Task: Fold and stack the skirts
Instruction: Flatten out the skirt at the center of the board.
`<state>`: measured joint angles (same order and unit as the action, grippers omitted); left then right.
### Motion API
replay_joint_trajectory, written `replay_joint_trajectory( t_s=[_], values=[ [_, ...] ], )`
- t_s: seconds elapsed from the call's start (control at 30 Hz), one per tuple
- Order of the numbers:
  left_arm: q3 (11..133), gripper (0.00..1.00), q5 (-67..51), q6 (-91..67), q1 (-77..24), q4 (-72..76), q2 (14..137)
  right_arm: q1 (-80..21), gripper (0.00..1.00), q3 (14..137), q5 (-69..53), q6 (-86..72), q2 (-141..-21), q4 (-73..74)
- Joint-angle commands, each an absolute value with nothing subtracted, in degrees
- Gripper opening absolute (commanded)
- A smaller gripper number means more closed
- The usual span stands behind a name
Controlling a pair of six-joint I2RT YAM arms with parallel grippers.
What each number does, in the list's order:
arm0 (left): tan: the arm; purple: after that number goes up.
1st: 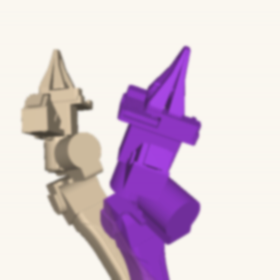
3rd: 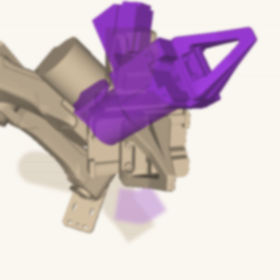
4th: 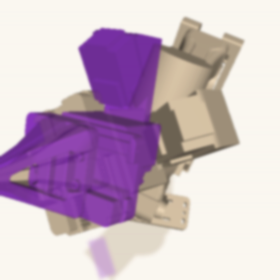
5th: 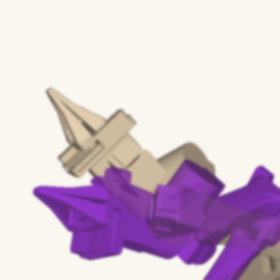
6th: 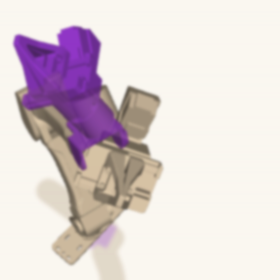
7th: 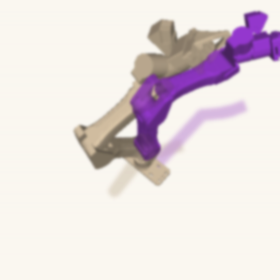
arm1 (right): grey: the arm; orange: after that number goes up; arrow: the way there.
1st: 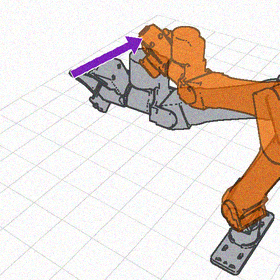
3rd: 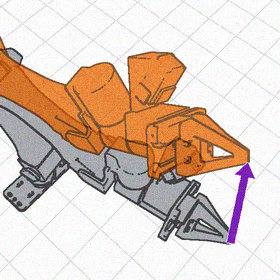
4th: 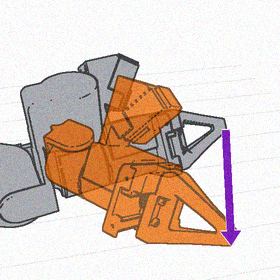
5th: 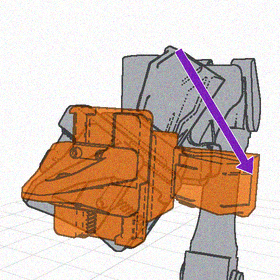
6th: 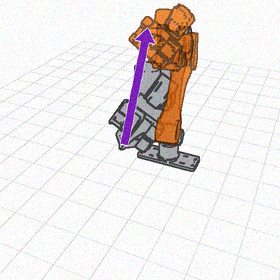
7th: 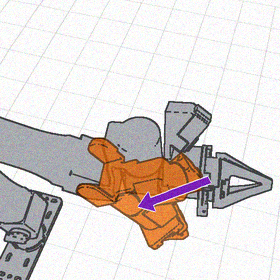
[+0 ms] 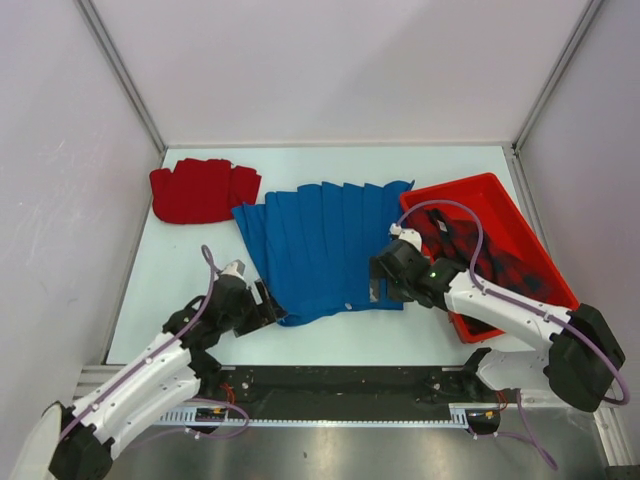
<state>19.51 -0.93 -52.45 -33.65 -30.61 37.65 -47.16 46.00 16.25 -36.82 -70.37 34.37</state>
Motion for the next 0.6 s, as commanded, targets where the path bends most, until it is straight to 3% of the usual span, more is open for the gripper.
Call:
replay_joint_trajectory(
  t_s=[0.0,0.07,0.23,0.3,0.37,0.57],
  values=[
    [18.72,0.83,-4.75,-51.16,-34.01,-30.05,33.49,-43.6,1.0,43.87,14.69,-38.32,-70.23,31.21],
    [17.67,0.79,-4.75,-50.98,-34.19,-29.27,33.66,-42.63,0.99,42.81,11.8,-37.53,-69.09,28.66],
    [17.22,0.56,-5.8,-50.8,-34.8,-24.53,39.27,-41.49,0.96,41.92,9.58,-35.86,-68.38,27.77],
    [17.4,0.52,-5.71,-49.84,-36.03,-23.47,40.69,-41.48,0.95,41.84,9.58,-34.99,-69.17,28.21],
    [17.67,0.42,-4.05,-50.1,-36.65,-23.29,42.62,-41.48,0.93,41.66,9.84,-33.4,-71.0,28.39],
    [19.68,0.25,4.21,-51.06,-36.91,-25.65,46.49,-41.66,0.87,41.75,10.81,-31.38,-74.62,24.61]
  ],
)
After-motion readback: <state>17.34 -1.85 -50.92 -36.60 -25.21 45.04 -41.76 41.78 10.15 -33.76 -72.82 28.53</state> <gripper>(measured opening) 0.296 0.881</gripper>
